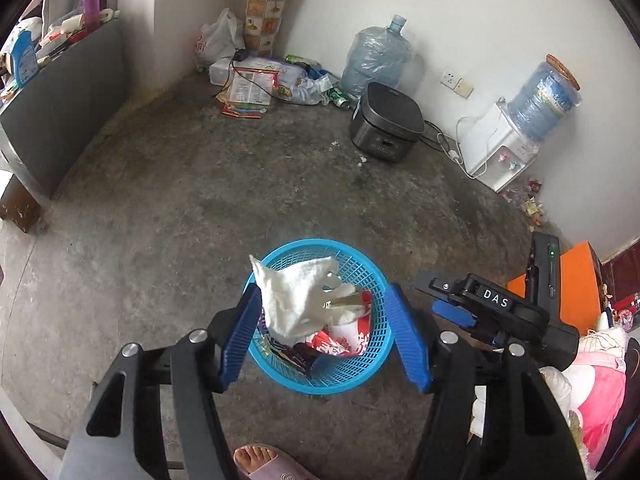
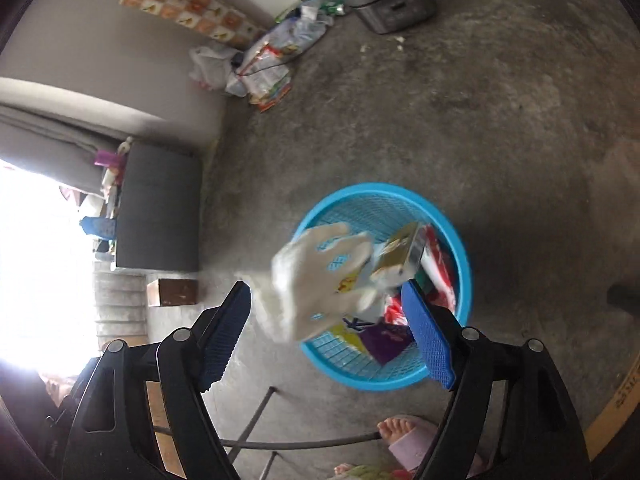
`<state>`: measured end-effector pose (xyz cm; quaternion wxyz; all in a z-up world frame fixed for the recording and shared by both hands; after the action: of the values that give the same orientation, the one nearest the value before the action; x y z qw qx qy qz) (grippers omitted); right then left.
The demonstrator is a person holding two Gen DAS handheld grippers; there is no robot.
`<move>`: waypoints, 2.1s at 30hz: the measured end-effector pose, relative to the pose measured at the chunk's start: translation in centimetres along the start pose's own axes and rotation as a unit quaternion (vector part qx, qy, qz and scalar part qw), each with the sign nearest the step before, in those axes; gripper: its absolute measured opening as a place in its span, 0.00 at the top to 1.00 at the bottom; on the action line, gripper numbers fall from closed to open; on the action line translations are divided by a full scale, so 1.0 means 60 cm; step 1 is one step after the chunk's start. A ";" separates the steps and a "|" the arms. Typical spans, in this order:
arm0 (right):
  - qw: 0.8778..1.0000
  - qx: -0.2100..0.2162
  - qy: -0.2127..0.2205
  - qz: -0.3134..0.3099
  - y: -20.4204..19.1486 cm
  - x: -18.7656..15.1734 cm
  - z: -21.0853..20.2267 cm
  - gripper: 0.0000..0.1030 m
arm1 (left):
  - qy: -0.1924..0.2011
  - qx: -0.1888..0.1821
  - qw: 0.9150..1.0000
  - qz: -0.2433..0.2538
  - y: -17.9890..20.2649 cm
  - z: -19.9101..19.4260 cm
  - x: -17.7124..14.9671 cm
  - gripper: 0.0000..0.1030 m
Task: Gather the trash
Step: 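Carry the white cloth and gold tissue pack over the basket and open both grippers, then move back to the table and grasp the clear plastic bag with the right gripper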
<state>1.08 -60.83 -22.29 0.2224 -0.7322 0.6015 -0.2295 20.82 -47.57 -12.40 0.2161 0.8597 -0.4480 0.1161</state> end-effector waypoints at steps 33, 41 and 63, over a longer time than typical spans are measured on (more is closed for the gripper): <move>0.841 0.048 -0.345 -0.414 -0.273 -0.618 -0.100 0.60 | 0.128 0.028 0.970 -0.204 -0.233 -0.437 -0.617 0.81; 0.853 0.070 -0.323 -0.404 -0.307 -0.645 -0.085 0.61 | 0.104 0.006 0.966 -0.237 -0.257 -0.400 -0.638 0.89; 0.830 0.090 -0.290 -0.467 -0.374 -0.677 -0.052 0.98 | 0.160 0.052 0.950 -0.263 -0.275 -0.445 -0.653 0.89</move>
<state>9.70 -17.06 -9.08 0.3173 -0.9357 0.0721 -0.1363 11.79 1.67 -8.74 0.2626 0.9273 -0.1587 0.2145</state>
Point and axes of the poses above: each gripper's, at about its wrist camera, not at the fingertips, and z roughly the way its jaws point, y to its right, x to its top, the point moved 5 cm from there along z, roughly the way its jaws point, and after that the axes turned 5 degrees about -y, right-handed, at the moved point
